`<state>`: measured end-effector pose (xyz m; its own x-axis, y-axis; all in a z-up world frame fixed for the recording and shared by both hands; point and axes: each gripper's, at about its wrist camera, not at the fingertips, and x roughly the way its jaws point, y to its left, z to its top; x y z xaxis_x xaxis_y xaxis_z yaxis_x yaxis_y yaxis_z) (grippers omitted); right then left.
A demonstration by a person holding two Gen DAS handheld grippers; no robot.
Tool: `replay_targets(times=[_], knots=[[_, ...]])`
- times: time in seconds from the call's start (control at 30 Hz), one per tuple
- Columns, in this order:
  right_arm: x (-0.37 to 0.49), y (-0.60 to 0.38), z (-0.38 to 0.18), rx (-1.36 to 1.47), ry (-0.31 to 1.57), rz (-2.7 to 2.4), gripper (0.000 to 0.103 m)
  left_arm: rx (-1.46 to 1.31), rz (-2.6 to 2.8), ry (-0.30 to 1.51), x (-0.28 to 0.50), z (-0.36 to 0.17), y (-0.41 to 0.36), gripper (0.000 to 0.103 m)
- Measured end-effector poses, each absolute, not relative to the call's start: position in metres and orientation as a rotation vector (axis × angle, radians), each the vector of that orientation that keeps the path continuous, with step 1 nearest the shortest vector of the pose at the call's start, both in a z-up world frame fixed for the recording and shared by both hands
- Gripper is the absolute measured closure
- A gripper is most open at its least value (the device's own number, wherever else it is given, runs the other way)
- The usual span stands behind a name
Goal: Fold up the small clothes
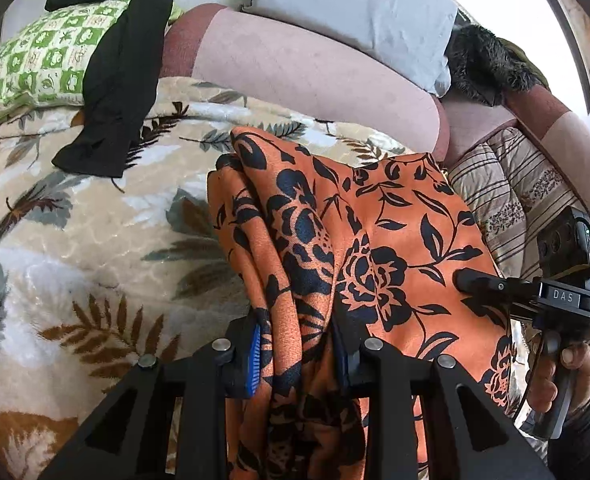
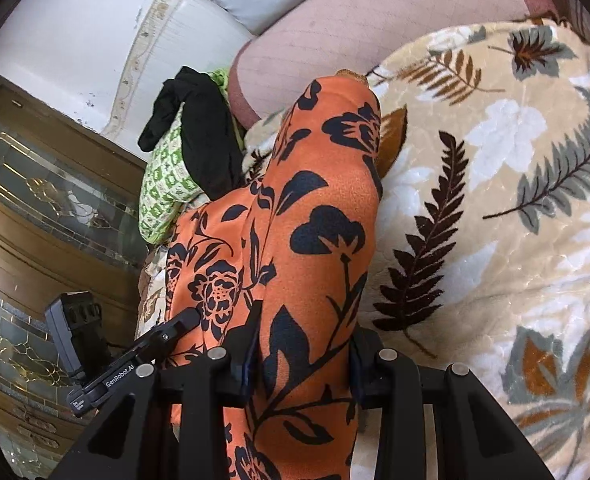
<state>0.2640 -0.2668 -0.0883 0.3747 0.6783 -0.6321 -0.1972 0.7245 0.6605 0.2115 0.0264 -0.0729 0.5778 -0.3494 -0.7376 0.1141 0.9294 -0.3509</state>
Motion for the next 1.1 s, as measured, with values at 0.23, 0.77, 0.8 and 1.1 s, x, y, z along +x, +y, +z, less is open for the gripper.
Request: replay_targets(times=[0.23,0.77,0.8,1.1], knots=[[0.272,-0.264,-0.102,0.55,1.061,0.61,0.066,-0.282,-0.27,0.923,0.213,-0.077,0.03,0.073],[0.268,-0.29,-0.162,0.602,1.177,0.466,0.05,-0.304,-0.266,0.991,0.218,-0.117,0.04,0.061],[0.265,-0.291,-0.155,0.564,1.162,0.445,0.05,-0.294,-0.257,0.969,0.215,-0.11,0.043,0.061],[0.26,-0.257,-0.091,0.505,1.031,0.592,0.046,-0.247,-0.31,0.917,0.224,-0.09,0.034,0.061]])
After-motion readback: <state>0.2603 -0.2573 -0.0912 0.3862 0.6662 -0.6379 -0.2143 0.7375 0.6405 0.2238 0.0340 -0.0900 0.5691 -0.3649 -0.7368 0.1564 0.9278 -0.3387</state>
